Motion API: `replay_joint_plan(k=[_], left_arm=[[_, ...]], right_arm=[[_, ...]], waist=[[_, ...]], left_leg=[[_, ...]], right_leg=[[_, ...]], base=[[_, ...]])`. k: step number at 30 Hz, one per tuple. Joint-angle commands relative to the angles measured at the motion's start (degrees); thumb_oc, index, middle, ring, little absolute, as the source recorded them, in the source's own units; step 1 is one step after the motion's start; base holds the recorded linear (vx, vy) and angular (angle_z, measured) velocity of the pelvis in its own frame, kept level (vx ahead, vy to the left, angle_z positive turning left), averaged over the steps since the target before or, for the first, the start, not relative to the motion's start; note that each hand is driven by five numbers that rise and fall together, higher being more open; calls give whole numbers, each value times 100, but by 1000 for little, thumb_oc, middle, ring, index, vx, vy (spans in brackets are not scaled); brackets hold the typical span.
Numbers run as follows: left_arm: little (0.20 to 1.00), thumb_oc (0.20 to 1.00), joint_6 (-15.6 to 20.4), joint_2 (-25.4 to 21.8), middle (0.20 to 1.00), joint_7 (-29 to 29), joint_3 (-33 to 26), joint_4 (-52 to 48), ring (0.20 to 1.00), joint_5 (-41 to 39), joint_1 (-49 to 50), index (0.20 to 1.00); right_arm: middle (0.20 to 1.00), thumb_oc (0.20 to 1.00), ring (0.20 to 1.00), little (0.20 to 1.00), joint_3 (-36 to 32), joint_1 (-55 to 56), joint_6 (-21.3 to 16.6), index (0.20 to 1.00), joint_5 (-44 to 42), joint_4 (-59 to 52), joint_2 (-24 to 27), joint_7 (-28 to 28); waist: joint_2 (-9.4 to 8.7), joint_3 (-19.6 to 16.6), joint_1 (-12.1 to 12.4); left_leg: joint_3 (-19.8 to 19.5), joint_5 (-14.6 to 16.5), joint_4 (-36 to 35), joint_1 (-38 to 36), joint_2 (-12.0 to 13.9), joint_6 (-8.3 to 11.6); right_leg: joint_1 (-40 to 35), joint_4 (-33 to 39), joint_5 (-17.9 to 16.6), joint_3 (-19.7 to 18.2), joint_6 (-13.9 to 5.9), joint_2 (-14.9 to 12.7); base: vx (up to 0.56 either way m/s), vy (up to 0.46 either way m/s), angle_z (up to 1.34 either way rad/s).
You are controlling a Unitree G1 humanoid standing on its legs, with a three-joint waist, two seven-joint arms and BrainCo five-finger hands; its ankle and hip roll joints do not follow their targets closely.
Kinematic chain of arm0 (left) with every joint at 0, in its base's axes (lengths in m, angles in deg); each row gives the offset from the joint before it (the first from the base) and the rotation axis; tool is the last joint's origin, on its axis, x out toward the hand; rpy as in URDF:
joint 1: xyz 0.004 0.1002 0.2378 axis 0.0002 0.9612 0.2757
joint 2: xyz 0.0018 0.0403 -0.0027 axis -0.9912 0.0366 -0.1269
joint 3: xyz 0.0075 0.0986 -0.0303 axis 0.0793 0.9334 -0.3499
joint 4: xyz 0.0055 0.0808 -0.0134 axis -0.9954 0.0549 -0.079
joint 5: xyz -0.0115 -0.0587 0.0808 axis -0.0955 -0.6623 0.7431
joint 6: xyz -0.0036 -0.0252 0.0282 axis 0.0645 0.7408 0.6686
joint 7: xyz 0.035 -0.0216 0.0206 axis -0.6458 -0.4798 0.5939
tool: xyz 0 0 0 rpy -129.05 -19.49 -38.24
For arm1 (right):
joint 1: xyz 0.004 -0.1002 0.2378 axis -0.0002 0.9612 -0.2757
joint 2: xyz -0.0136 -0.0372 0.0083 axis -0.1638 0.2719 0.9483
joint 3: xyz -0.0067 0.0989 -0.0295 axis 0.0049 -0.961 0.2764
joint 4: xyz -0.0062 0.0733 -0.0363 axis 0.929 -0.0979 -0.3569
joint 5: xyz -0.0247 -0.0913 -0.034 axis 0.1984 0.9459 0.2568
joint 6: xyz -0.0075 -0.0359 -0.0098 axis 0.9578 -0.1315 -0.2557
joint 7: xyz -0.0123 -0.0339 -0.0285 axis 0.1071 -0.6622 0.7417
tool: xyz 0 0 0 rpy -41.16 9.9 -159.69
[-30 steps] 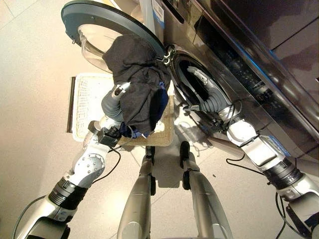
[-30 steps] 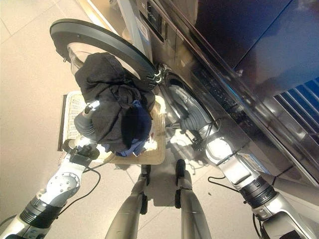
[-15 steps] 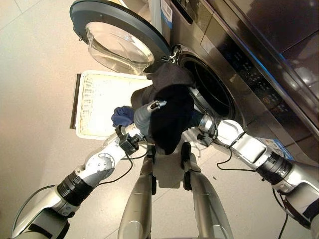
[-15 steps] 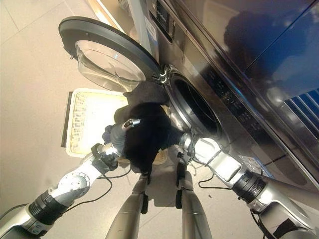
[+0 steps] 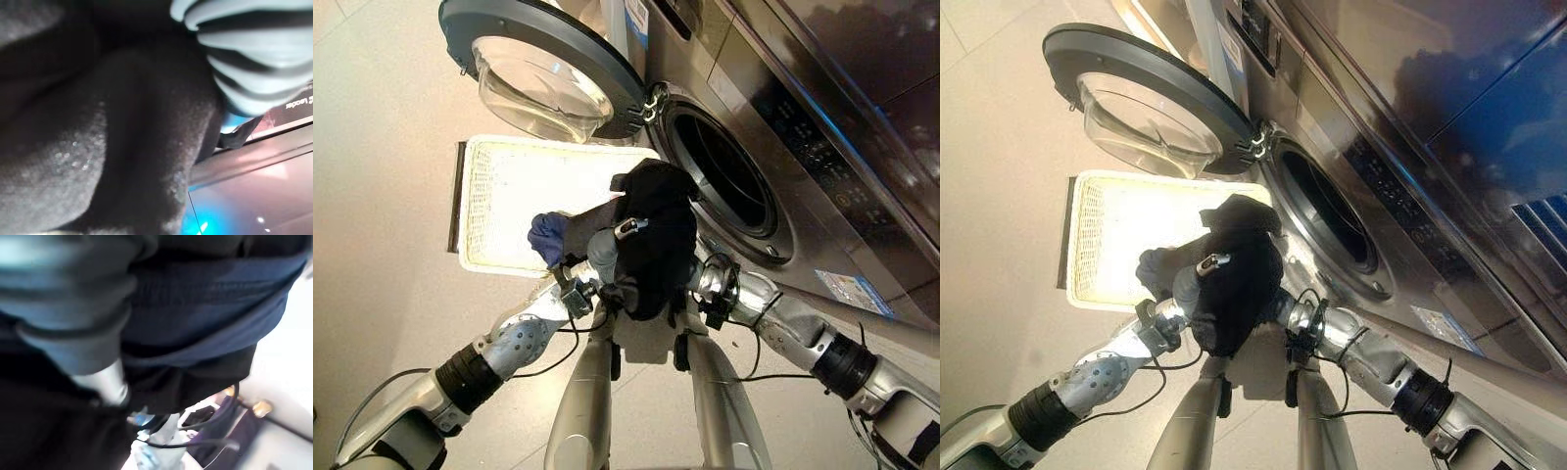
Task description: Put the clothes into the washing machine.
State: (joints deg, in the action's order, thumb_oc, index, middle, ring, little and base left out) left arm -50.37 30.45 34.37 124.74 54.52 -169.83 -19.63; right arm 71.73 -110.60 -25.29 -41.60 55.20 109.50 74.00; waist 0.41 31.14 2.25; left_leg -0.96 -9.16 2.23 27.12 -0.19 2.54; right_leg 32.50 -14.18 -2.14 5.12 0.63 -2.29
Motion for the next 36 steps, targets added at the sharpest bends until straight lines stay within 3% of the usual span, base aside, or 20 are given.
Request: replay_joint_plan(k=[1,4,6,7,8,9,11,12,16,23,36], left_arm=[[200,200,686,362,200,-700,-335,-154,200,719,-105,200],[200,200,1024,500,200,-1818,-708,103,200,1358,144,200],[200,200,1031,581,200,-2216,-918,248,200,1613,255,200],[514,514,1037,651,514,-2535,-1058,337,514,1957,336,514],[1000,1000,1044,681,1000,-2937,-1183,451,1000,2253,417,1000],[1000,1000,944,732,1000,-3328,-1323,575,1000,2685,478,1000],[1000,1000,825,762,1000,-3541,-1427,670,1000,2959,561,1000],[1000,1000,671,745,1000,-3873,-1504,770,1000,3565,624,1000],[1000,1000,446,591,1000,-4403,-1563,959,1000,4285,599,1000],[1000,1000,373,499,1000,-5278,-1681,1263,1000,5582,533,1000],[1000,1000,719,756,1000,-6088,-2165,1843,1000,6002,661,1000]], right_arm=[[200,200,200,200,87,-214,-398,200,54,-627,-403,290],[200,200,200,200,-126,-27,-446,200,125,-439,-529,192],[200,200,200,200,-242,67,-427,200,169,-372,-624,210],[200,200,200,200,-314,120,-422,200,212,-313,-684,221],[200,200,200,200,-402,183,-423,200,290,-236,-746,252],[200,200,200,200,-491,221,-382,200,340,-181,-802,236],[200,200,200,200,-570,268,-355,200,360,-130,-833,245],[200,200,200,200,-636,295,-340,200,367,-81,-847,223],[200,200,200,200,-731,273,-263,200,359,-13,-804,223],[200,200,200,200,-758,222,-302,200,294,198,-812,167],[200,200,200,200,-904,273,-371,200,7,421,-1164,-125]], waist=[[-13,-135,-228],[-17,-135,-180],[-21,-135,-156],[-23,-135,-136],[-23,-135,-115],[-19,-135,-94],[-15,-135,-78],[-2,-135,-61],[18,-135,-50],[16,-135,-34],[40,-135,22]], left_leg=[[404,188,345,136,-559,-492],[386,196,392,168,-577,-501],[372,197,417,196,-587,-507],[353,205,445,212,-602,-510],[346,199,459,225,-604,-508],[331,195,480,253,-624,-512],[319,194,500,278,-632,-513],[320,188,502,290,-639,-513],[351,149,488,336,-629,-510],[364,136,458,351,-632,-511],[358,193,587,367,-618,-493]], right_leg=[[-426,1091,-787,384,-334,-69],[-421,1065,-764,461,-341,-94],[-408,1049,-750,503,-338,-104],[-402,1030,-737,528,-342,-111],[-401,1016,-727,570,-339,-120],[-383,997,-717,613,-341,-127],[-369,984,-710,641,-340,-134],[-356,976,-706,675,-345,-139],[-313,985,-722,710,-335,-136],[-253,986,-728,676,-325,-99],[-188,761,-609,674,-301,-108]], base=[[0,0,0],[0,0,0],[0,0,0],[0,0,0],[0,0,0],[0,0,0],[0,0,0],[0,0,0],[5,18,1],[3,17,0],[0,15,0]])
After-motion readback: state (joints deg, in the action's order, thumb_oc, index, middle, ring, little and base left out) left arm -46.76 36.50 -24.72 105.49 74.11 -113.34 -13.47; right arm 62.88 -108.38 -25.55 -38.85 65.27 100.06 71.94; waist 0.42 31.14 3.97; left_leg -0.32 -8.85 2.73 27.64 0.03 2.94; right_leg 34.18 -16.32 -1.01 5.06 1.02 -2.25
